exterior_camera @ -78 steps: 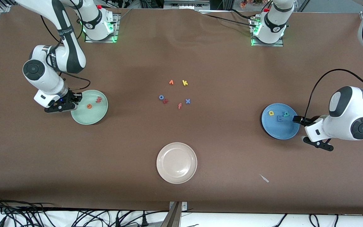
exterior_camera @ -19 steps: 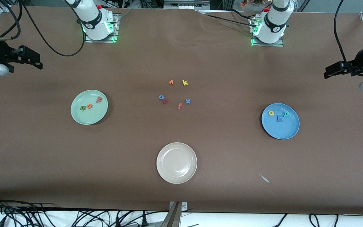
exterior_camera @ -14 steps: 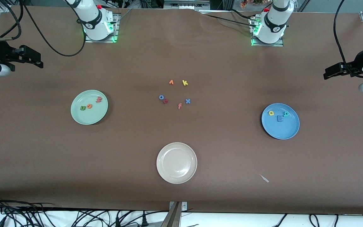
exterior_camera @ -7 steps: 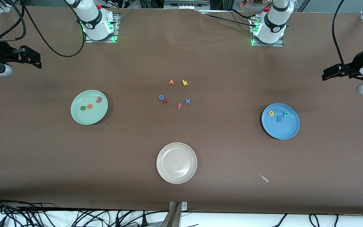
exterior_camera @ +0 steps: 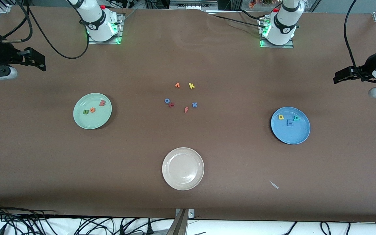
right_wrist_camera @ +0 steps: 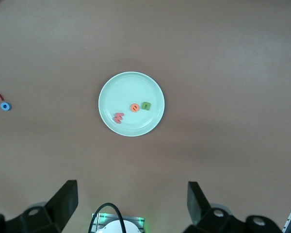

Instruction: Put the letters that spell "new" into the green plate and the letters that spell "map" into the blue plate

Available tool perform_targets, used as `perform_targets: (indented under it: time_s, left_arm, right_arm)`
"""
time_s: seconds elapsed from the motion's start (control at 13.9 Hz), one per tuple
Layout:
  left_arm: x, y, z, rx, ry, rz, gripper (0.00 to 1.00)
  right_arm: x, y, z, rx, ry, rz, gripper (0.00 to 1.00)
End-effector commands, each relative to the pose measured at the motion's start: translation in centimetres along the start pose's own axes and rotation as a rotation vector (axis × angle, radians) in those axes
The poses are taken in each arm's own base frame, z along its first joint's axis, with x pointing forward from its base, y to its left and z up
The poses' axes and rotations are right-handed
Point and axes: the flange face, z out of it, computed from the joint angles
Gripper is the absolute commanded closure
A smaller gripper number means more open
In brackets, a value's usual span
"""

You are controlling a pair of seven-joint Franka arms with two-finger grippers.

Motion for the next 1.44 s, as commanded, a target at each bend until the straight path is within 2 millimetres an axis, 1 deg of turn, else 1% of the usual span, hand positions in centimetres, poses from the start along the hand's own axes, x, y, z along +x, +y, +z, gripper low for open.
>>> perform_targets:
  time_s: [0.0, 0.5, 0.57, 1.36]
  left_arm:
    - [0.46, 0.17, 0.03, -0.029, 0.001, 0.021, 0.0]
    - [0.52, 0.26, 0.1, -0.029, 0.001, 0.023, 0.0]
    - [0.53, 0.18, 0.1, -0.029, 0.001, 0.021, 0.0]
    - [0.8, 0.27, 0.28, -0.029, 0.002, 0.023, 0.0]
  right_arm:
    - [-0.07, 0.14, -0.58, 0.016, -0.004, 0.016, 0.0]
    - [-0.09, 0.14, -0.57, 0.016, -0.006, 0.018, 0.0]
    - [-0.39, 0.0, -0.44, 0.013, -0.009, 0.027, 0.0]
    - [-0.17, -0.1, -0.6, 0.021, -0.005, 0.027, 0.0]
